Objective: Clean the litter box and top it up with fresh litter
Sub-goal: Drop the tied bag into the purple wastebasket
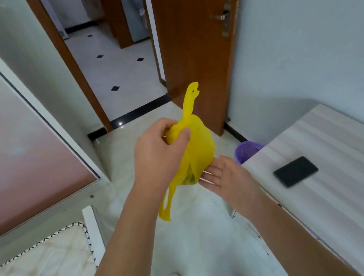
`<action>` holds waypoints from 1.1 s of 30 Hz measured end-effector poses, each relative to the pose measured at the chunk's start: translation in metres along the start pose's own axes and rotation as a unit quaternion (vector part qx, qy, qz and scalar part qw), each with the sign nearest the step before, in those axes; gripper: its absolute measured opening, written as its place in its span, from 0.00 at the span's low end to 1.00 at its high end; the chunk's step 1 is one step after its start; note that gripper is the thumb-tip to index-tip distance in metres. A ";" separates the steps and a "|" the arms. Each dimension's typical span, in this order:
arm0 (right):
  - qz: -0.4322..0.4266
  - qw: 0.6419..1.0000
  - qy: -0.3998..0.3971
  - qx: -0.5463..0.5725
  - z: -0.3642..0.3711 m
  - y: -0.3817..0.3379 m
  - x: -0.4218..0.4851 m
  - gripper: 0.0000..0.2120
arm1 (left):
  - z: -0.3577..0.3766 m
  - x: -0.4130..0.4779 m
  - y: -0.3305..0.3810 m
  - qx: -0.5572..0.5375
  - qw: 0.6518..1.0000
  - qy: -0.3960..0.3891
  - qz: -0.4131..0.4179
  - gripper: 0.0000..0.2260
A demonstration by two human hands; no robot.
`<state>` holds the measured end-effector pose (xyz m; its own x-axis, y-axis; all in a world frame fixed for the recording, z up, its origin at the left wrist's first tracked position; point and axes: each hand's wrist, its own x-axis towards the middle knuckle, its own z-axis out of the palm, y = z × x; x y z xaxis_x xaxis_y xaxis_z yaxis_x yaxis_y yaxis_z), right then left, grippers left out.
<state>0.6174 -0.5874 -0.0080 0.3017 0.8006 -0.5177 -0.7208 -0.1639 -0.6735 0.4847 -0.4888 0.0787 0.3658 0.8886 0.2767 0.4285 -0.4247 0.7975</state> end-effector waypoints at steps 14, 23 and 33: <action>0.047 0.999 0.021 0.011 0.102 0.004 0.141 0.22 | -0.032 0.142 -0.104 -0.025 0.999 -0.019 -0.031 0.05; 0.047 0.998 -0.028 0.003 0.126 -0.049 0.277 0.18 | 0.004 0.268 -0.127 0.046 0.998 -0.021 -0.031 0.04; -0.001 1.000 -0.017 0.003 0.143 -0.138 0.378 0.18 | 0.047 0.402 -0.131 0.019 0.999 -0.041 -0.003 0.07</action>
<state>0.7420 -0.1792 -0.0351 0.2811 0.8201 -0.4984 -0.7246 -0.1591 -0.6706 0.6143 -0.0840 0.0602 0.4279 0.8752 0.2255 0.4621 -0.4263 0.7777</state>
